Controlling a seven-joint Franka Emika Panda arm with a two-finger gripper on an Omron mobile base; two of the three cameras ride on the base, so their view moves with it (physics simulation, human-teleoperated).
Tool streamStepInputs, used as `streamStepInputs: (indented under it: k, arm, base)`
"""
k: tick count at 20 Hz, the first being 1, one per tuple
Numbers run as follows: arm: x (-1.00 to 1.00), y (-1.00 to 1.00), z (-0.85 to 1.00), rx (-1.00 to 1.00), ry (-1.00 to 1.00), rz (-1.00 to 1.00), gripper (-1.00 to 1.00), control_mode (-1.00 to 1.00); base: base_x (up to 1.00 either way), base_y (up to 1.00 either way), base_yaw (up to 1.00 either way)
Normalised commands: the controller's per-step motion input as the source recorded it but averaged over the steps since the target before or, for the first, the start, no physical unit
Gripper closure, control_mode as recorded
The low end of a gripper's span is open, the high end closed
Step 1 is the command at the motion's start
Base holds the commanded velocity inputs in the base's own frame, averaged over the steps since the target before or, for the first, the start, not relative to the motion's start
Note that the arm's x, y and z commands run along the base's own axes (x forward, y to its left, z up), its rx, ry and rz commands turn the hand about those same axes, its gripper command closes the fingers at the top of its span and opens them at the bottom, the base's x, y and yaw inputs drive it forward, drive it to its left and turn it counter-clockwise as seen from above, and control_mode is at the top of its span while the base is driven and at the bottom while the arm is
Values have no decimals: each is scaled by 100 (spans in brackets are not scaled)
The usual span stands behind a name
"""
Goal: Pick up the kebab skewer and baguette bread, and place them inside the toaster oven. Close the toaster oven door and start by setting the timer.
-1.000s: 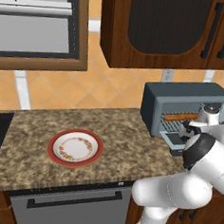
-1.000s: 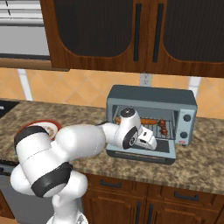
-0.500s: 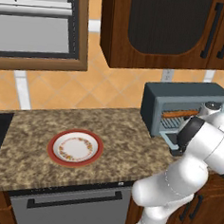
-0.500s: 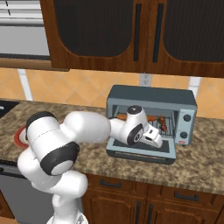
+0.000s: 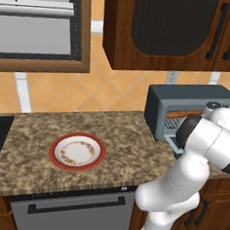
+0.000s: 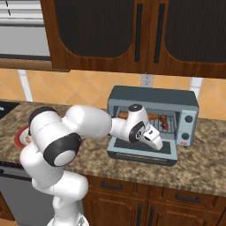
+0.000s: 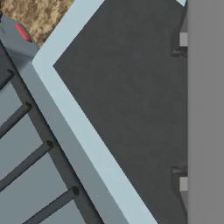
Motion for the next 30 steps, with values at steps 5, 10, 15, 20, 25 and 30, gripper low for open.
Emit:
streamStepInputs:
  k: [5,10,15,20,25,30]
  arm:
    - [11,0,0,3,0,-22,-100,-100]
    - [7,0,0,4,-2,-19,-100,-100]
    - [6,0,-1,6,-8,-15,-100,-100]
    - [9,0,0,4,-8,-13,-100,-100]
    - [-79,0,0,1,-13,-1,-100,-100]
    - [-73,30,14,0,-4,14,-100,-100]
  base:
    - [0,0,0]
    - [0,0,0]
    - [0,0,0]
    - [0,0,0]
    - [0,0,0]
    - [0,0,0]
